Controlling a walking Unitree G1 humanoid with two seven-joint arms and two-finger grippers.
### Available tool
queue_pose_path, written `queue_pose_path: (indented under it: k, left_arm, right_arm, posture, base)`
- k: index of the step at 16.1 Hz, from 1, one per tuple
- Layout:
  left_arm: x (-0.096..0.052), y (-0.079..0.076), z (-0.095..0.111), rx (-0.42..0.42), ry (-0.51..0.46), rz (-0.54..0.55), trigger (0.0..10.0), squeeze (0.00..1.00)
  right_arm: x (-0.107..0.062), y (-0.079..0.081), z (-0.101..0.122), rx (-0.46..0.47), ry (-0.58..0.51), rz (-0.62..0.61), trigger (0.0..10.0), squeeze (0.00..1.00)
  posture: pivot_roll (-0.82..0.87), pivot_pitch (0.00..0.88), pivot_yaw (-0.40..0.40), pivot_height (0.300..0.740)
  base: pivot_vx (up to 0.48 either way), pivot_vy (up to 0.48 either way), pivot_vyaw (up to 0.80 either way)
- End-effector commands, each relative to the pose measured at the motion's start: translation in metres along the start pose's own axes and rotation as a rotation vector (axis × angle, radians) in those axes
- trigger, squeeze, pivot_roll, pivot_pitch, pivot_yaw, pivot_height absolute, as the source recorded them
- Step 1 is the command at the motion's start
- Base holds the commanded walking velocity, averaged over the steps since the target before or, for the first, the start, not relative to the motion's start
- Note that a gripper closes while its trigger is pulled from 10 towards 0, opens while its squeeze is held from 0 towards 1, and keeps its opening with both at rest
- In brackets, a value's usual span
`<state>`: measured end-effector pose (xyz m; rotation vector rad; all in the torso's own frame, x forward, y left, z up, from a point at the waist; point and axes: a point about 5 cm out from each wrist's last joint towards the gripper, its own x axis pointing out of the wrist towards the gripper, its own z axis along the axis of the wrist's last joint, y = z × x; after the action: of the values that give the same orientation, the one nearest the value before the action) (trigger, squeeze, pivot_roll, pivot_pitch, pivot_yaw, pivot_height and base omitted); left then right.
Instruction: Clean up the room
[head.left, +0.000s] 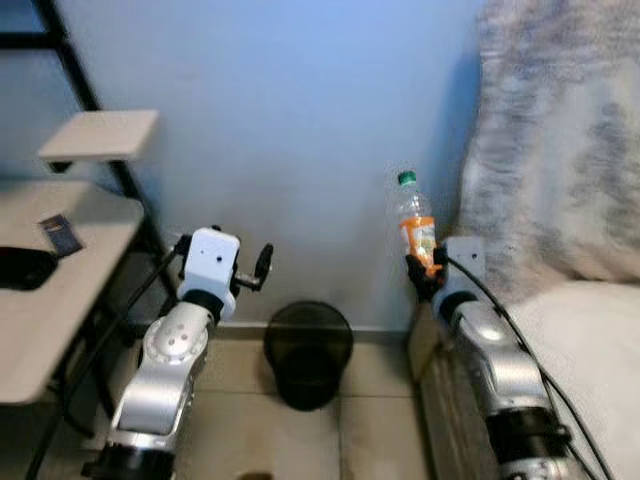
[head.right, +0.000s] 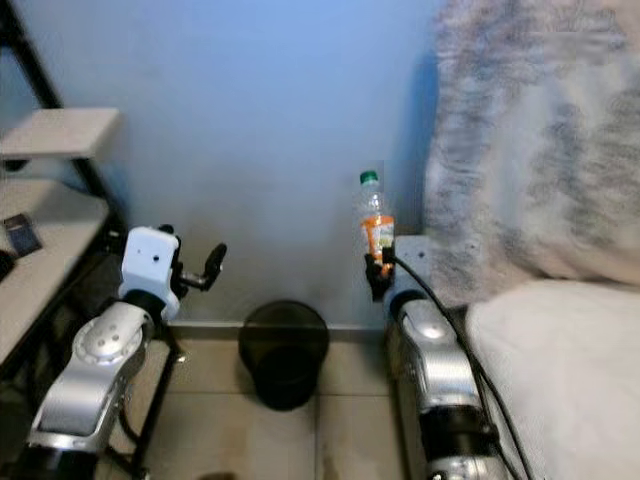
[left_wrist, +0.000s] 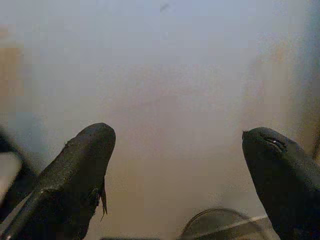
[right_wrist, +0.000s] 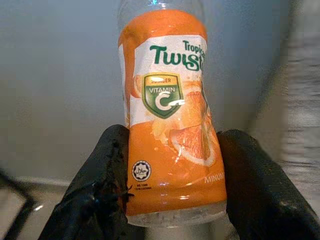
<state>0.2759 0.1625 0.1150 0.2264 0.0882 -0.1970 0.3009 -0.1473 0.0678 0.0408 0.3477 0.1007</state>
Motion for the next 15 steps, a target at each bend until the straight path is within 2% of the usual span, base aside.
queue_pose_path:
  k: [1,5,8,11,12,15]
  left_arm:
    - [0.0,0.002,0.002,0.012,-0.001,-0.002,10.0,0.0]
    - [0.0,0.001,0.0,0.02,0.004,-0.02,10.0,0.0]
    - [-0.003,-0.001,-0.004,0.033,0.018,-0.049,10.0,0.0]
    - [-0.004,-0.001,-0.006,0.045,0.027,-0.066,10.0,0.0]
    - [-0.004,-0.001,-0.007,0.048,0.029,-0.07,10.0,0.0]
    - [-0.008,-0.001,-0.022,0.125,0.087,-0.155,10.0,0.0]
  right_arm:
    - [0.0,0.003,0.001,-0.02,0.013,0.027,10.0,0.0]
    - [0.0,0.003,-0.008,-0.057,0.071,0.048,10.0,0.0]
    - [-0.003,0.006,-0.016,-0.145,0.111,0.118,10.0,0.0]
    - [-0.007,0.005,-0.033,-0.269,0.219,0.214,10.0,0.0]
    - [-0.007,0.004,-0.035,-0.282,0.232,0.221,10.0,0.0]
    - [-0.006,0.005,-0.036,-0.307,0.248,0.236,10.0,0.0]
  posture:
    - [0.06,0.0,0.021,0.74]
    - [0.06,0.0,0.022,0.74]
    - [0.06,0.0,0.02,0.74]
    - [0.06,0.0,0.018,0.74]
    - [0.06,0.0,0.018,0.74]
    - [0.06,0.0,0.013,0.74]
  base:
    - [0.326,0.0,0.0]
    - [0.324,0.0,0.0]
    - [0.316,0.0,0.0]
    - [0.306,0.0,0.0]
    - [0.304,0.0,0.0]
    - [0.289,0.0,0.0]
